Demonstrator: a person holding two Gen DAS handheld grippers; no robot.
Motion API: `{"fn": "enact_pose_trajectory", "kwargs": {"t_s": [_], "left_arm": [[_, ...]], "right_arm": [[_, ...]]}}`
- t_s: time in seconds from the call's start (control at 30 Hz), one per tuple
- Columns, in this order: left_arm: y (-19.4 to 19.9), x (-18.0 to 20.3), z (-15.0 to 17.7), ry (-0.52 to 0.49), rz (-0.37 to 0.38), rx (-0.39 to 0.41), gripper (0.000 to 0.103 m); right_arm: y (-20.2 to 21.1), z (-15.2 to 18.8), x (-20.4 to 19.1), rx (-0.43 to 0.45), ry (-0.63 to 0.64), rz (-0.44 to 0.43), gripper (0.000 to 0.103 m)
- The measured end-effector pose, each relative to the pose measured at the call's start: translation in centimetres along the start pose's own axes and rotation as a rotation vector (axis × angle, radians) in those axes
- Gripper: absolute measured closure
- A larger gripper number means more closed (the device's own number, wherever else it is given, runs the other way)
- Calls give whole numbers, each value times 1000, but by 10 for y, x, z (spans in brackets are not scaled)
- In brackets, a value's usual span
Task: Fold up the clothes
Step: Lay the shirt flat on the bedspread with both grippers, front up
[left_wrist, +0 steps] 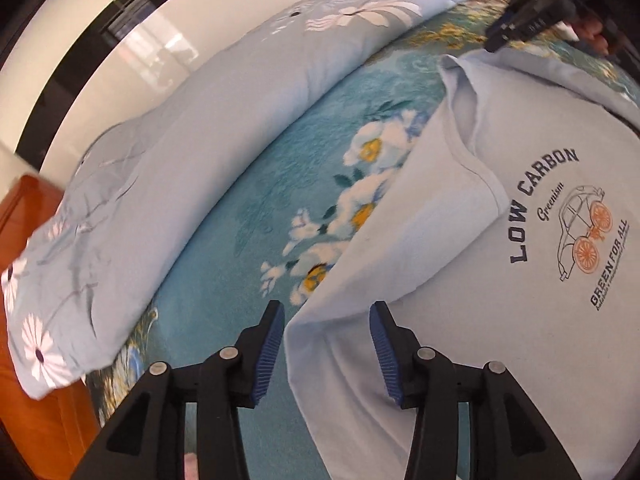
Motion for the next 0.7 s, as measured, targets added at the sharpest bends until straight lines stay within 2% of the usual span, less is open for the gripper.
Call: {"fn": "enact_pose_trajectory", "kwargs": {"t_s": [0.1, 0.2, 0.27, 0.3, 0.33, 0.47, 0.53, 0.6, 0.7], "left_arm": [[-18, 14, -6, -87, 26, -44, 54], [-21, 19, -9, -115, 55, -34, 54], [-21, 20, -11, -106, 91, -15, 66], [-21, 20, -13, -98, 102, -5, 85], [-21, 19, -14, -91, 106, 5, 99], [-21, 13, -20, -40, 129, 47, 101], [-22, 1, -25, 28, 138, 69, 101], [-27, -22, -31, 148, 126, 87, 101], [-49, -53, -34, 332, 140, 36, 101]], "right_arm": [[-3, -1, 2, -9, -9, -6, 72], [-4, 2, 4, -15, -8, -9, 72], [-6, 4, 5, -17, -10, -16, 72], [-7, 4, 5, -18, -12, -19, 72], [-9, 4, 5, -18, -14, -22, 72], [-13, 3, 7, -17, -27, -34, 72], [-14, 2, 8, -13, -32, -38, 72], [-15, 0, 11, 1, -41, -40, 72], [-18, -1, 16, 15, -75, -55, 72]]}}
Point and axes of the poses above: each gripper's, at about its wrist camera, not at the fingertips, and y roughly against the way its jaws point, x to its right, z to its underside, the point moved 6 cm from there along -y, roughly the way its jaws point, and after that the axes turned 2 degrees about -z, right-handed, at the moved point
